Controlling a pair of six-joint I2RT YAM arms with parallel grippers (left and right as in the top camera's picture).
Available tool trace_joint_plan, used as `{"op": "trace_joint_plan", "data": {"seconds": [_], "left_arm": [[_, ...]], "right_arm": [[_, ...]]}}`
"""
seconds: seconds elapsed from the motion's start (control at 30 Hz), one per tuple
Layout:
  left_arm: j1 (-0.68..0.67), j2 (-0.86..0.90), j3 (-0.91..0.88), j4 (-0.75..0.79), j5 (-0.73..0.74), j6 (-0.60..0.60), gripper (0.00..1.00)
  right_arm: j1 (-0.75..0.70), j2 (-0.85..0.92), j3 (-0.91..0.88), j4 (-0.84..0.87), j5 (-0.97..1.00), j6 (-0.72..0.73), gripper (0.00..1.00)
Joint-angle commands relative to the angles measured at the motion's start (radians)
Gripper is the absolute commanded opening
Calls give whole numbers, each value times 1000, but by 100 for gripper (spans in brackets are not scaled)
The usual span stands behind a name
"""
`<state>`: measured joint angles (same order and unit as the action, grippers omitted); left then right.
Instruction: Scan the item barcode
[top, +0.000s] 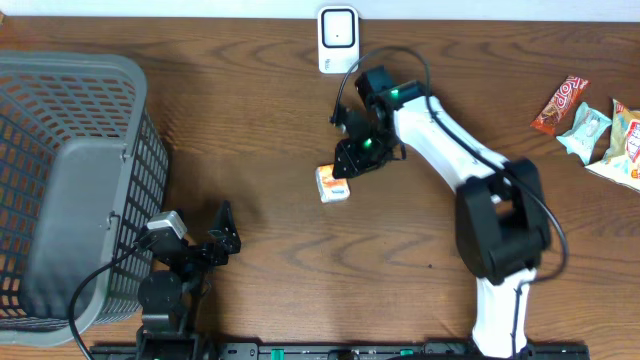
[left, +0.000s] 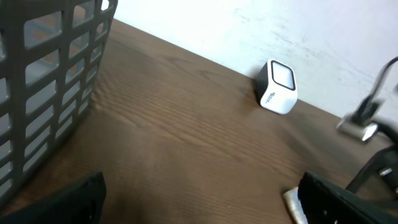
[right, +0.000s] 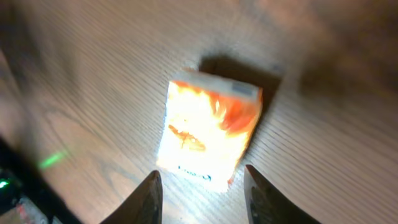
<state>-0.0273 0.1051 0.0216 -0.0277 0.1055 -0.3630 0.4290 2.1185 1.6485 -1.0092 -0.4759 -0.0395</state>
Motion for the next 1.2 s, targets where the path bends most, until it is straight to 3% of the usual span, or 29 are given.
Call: {"op": "trace_joint_plan", "data": {"seconds": [0.0,0.03,0.2,0.53,0.63,0.67,0.77,0.83,1.0,1.17], "left_arm": [[5,0,-18,-32,9,-9,98],[5,0,-18,-32,9,-9,98],[5,0,-18,-32,10,-9,98],[5,0,-18,-32,10,-9,97],[5,0,-18,-32,9,-9,98],[5,0,-18,-32,9,-9,98],[5,0,-18,-32,9,-9,98],[5,0,-18,-32,9,-9,98],[5,0,-18,-32,9,-9,98],[5,0,-18,-32,9,-9,98]], "right_arm": [[27,-44,6,4,157,13,42],[29,-40,5,7,156,13,46],[29,-13,-32,42,154,95,47],[53,-7,-92,77,135,212,37],[66,-7,-92,76,201,451,29],[72,-7,-93,68,233,544,21],[101,-7,-94,56,283,693,9],[135,-6,-94,69,283,708,10],[245,-6,-94,144,283,708,26],[310,-6,-94,303,290,677,34]]}}
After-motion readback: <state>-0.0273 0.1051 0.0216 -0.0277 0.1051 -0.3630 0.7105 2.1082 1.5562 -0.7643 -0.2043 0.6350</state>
